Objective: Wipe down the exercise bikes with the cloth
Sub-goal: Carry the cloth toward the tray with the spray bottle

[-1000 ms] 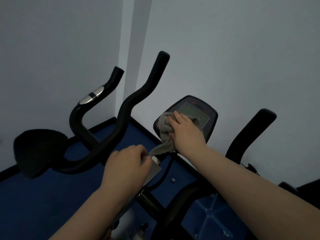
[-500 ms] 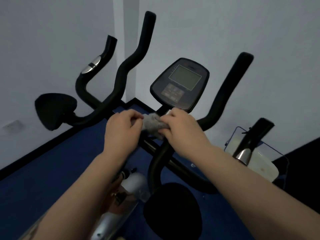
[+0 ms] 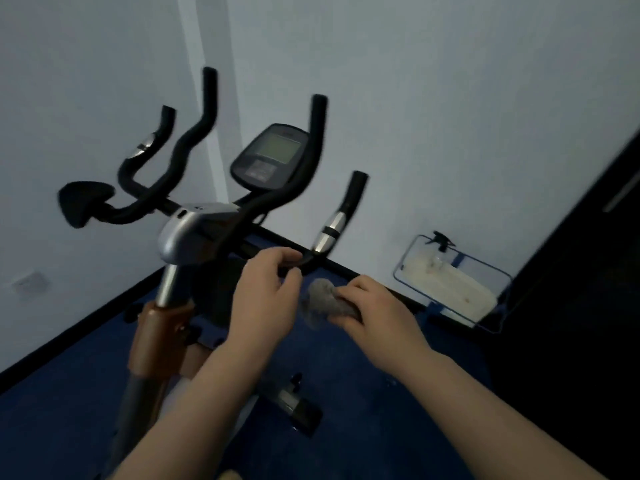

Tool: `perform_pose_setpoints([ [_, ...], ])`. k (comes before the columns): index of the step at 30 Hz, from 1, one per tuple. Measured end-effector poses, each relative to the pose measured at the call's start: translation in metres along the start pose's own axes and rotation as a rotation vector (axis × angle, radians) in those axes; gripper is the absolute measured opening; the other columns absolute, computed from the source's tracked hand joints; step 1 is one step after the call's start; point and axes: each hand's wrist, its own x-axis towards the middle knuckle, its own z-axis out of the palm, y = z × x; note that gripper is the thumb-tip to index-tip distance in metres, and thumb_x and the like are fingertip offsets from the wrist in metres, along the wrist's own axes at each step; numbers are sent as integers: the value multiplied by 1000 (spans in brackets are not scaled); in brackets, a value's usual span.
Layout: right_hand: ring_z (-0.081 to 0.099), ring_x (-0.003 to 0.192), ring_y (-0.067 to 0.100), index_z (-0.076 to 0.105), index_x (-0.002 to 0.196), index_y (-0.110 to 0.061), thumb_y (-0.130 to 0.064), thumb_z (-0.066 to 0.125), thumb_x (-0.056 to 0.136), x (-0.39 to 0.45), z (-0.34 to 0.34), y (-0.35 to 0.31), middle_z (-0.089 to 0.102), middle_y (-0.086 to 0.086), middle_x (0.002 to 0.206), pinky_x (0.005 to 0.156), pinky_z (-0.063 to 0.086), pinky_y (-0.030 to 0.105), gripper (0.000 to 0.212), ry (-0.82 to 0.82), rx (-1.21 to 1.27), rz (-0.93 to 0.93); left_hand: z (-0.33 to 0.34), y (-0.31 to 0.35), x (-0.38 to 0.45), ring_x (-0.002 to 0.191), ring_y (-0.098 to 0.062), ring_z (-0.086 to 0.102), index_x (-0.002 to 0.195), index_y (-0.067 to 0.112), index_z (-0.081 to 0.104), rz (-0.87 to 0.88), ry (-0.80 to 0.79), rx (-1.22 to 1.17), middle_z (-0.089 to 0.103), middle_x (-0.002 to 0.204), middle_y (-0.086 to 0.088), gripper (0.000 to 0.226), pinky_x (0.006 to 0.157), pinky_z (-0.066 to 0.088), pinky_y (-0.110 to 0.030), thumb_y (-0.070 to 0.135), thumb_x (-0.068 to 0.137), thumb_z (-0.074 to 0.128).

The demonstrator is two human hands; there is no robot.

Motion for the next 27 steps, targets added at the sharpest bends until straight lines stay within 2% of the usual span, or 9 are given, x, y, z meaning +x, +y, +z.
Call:
perform_pose_setpoints([
  [2,50,95,9,59,118,-33,-38,61,88,-37,-10,21,51,-12,104,77,48,35,30,-14,-22,100,31,16,-28,91,1,52,110,29,60,62,-91,41,58,108,15,22,82,41,-25,22,90,54],
  [4,51,96,10,59,114,-34,-38,58,89,-69,-17,42,52,-11,103,76,48,34,25,-24,-40,210,58,24,-52,88,4,52,106,33,59,41,-205,44,57,107,17,18,80,40,-24,25,91,53],
  [6,51,95,12,61,110,-34,-38,57,90,-95,-23,63,51,-10,100,76,48,35,21,-40,-55,306,85,29,-71,96,-2,54,104,32,59,7,-335,95,57,110,15,17,82,41,-24,25,91,52],
  [8,52,93,12,62,106,-33,-38,58,89,-114,-27,83,50,-10,96,75,48,36,18,-43,-66,385,107,29,-84,104,-9,54,108,29,61,-29,-471,197,56,118,11,19,88,45,-31,27,92,50],
  [11,51,88,10,62,105,-33,-38,59,89,-127,-24,108,49,-11,94,70,46,31,18,-38,-87,462,132,27,-88,109,-15,53,113,26,61,-24,-602,307,55,124,6,25,92,47,-37,30,93,47],
  [19,52,86,11,61,104,-32,-42,57,90,-114,-35,168,51,-10,94,68,45,31,18,-10,-116,676,198,23,-32,103,-17,54,115,24,58,96,-779,378,54,124,4,26,85,47,-34,32,97,43],
  [24,56,84,14,59,97,-26,-39,54,91,-90,-53,212,56,-5,94,70,51,36,15,86,-143,848,244,25,8,105,-17,54,114,23,59,150,-853,348,54,124,4,25,86,48,-35,31,97,43],
  [27,58,86,15,58,100,-24,-38,52,93,-80,-55,232,60,-4,96,68,50,33,17,44,-139,922,263,23,21,103,-19,55,111,21,61,107,-904,357,55,120,2,25,87,49,-38,30,96,43],
])
